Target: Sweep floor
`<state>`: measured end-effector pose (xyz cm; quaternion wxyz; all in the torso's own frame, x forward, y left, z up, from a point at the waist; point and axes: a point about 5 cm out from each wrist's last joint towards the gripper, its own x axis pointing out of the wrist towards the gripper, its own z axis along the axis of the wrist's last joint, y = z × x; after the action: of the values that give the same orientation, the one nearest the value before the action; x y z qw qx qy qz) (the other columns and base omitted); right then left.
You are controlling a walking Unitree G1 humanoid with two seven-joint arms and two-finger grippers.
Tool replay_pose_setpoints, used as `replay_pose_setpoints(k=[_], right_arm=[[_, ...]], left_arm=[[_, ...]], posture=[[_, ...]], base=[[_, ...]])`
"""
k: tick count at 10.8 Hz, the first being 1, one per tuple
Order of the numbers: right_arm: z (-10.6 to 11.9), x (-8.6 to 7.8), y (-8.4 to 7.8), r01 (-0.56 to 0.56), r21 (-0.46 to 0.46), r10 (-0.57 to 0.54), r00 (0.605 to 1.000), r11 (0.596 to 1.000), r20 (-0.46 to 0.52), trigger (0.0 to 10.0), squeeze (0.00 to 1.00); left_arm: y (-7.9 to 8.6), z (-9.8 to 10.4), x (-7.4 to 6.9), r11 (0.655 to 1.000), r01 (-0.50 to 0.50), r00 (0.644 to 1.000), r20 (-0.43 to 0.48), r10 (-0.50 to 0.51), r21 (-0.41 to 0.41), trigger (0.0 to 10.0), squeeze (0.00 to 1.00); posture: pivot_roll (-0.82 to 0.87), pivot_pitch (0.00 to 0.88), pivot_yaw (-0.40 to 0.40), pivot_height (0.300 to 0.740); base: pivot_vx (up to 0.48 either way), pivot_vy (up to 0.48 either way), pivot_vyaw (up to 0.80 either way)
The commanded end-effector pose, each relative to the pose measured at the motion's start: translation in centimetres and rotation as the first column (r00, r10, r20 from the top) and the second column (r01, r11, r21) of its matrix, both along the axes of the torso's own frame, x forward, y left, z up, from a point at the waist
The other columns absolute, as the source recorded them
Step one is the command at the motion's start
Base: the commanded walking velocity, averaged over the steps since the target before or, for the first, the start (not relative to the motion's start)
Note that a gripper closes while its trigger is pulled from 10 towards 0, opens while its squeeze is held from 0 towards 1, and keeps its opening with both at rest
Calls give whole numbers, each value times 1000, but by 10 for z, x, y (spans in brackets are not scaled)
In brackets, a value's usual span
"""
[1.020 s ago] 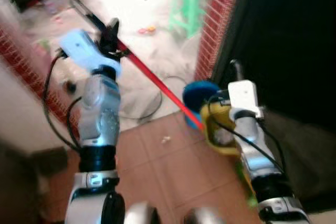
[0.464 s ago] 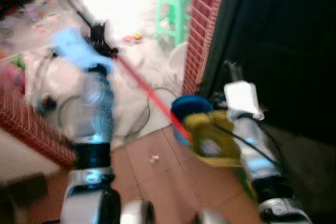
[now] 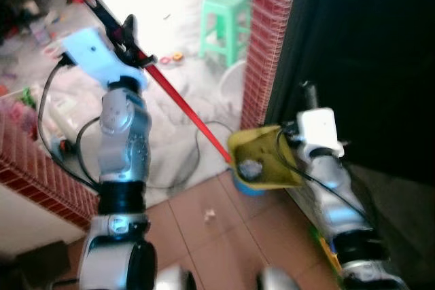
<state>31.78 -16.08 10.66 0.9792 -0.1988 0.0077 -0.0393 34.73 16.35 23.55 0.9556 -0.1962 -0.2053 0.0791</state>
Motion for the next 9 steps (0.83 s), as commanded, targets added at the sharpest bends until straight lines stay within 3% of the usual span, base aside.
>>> replay_pose_setpoints(k=[1,2,7,9], right_arm=[[10,2,0,-11,3,11,999,1000,43,10000,0],[10,1,1,-17,3,17,999,1000,44,10000,0],[10,3,3,-23,9,23,999,1000,45,10000,0],[11,4,5,-31,14,30,998,999,50,10000,0]], left_arm=[[-2,16,-3,1000,-18,997,72,17,21,10000,0],[-4,17,-3,998,-32,997,73,28,54,10000,0],[-12,17,-2,998,-5,997,78,0,64,10000,0],[-17,19,-4,994,6,994,105,-18,111,10000,0]], posture=[[-94,74,61,740],[-91,78,62,740],[-85,68,65,740],[-85,69,72,740]], base=[[480,0,0],[480,0,0],[466,0,0],[0,0,0]])
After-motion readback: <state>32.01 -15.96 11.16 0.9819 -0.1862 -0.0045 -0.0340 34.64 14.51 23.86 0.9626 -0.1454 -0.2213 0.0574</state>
